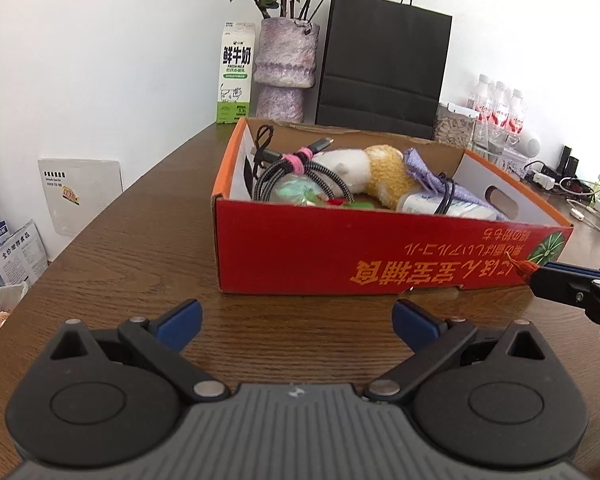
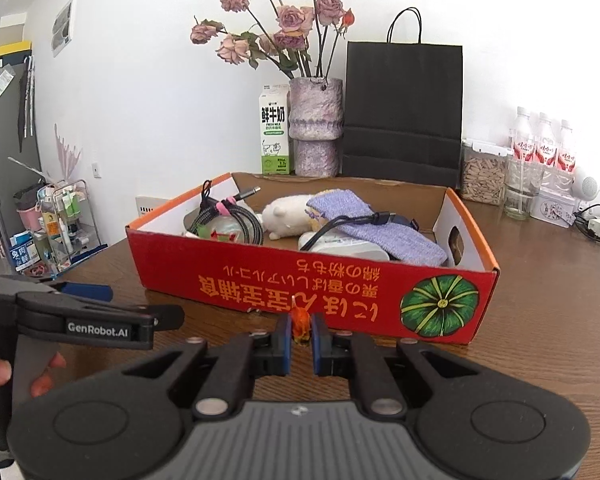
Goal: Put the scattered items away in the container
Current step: 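Grasp the small orange item on the table with the right tool, then carry the orange item into the box and open the right tool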
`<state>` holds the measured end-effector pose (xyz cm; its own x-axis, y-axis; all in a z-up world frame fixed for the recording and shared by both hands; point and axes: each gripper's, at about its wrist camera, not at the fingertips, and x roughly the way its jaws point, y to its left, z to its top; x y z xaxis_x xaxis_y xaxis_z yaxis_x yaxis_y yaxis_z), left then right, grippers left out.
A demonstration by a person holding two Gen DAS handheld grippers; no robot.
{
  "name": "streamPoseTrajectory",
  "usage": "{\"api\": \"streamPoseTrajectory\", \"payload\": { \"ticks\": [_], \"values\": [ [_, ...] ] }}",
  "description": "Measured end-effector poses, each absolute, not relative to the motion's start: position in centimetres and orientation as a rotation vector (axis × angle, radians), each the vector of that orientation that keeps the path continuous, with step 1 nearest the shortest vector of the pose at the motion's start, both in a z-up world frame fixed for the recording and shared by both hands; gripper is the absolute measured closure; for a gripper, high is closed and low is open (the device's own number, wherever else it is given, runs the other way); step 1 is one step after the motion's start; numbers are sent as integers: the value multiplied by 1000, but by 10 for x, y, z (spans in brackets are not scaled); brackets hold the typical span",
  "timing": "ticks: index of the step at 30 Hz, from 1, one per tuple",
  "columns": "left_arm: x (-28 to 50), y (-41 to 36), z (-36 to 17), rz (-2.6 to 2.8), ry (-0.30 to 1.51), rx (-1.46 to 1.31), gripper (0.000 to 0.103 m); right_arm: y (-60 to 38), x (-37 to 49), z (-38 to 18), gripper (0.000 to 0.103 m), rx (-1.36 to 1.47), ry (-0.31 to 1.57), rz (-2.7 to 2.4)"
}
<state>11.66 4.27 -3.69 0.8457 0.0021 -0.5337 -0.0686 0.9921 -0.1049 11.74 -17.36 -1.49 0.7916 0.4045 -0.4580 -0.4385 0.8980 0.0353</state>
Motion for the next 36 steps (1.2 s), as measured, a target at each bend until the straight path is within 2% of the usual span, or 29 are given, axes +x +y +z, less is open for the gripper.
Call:
{"api": "streamPoseTrajectory", "payload": {
  "ticks": [16,27,29,30,31,32,33,36],
  "values": [
    [146,19,32,64,329,-75,0,-174,179,34,94,-24,355,390],
    [173,7,34,91,329,-61,0,-168,223,33,94,-4,379,349],
    [175,7,32,104,337,-60,0,-171,227,30,91,28,391,357],
    [175,7,31,112,340,-62,0,-174,228,28,84,53,401,364],
    [175,9,30,119,341,-65,0,-177,229,27,50,76,415,358],
    [174,11,30,123,334,-79,0,-179,228,25,10,87,417,317],
    [173,13,29,130,333,-84,0,-181,227,24,2,83,404,278],
    [173,16,29,147,338,-79,0,-189,224,24,0,106,412,298]
  ]
}}
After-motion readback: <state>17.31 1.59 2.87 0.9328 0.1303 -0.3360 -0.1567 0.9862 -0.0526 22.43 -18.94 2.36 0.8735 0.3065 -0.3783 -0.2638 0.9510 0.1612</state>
